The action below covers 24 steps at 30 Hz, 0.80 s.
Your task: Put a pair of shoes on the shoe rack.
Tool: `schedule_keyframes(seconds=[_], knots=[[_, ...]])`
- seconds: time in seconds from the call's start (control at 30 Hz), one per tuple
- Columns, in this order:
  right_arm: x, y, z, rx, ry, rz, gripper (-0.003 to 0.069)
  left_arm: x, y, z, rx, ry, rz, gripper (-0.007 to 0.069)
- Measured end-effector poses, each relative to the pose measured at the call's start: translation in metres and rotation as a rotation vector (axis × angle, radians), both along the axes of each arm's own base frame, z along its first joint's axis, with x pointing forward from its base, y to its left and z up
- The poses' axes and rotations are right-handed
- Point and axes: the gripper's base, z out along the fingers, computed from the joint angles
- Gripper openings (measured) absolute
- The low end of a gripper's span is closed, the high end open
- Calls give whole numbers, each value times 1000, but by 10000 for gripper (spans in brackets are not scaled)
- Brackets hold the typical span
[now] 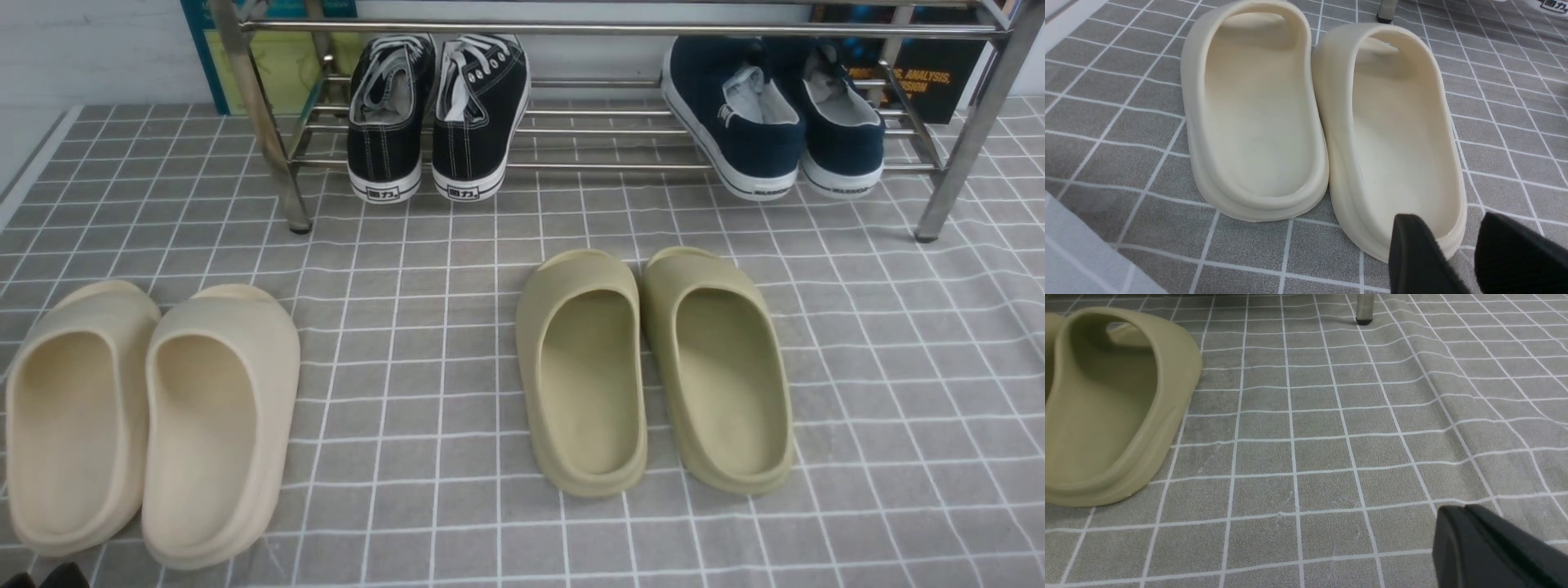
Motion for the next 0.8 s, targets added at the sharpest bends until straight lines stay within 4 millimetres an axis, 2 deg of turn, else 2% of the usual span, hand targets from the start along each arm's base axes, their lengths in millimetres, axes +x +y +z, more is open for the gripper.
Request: schedule_keyframes(seconds=[0.8], knots=[[0, 0, 0, 0, 0, 0, 20, 0, 0, 0, -2, 0, 0, 239]])
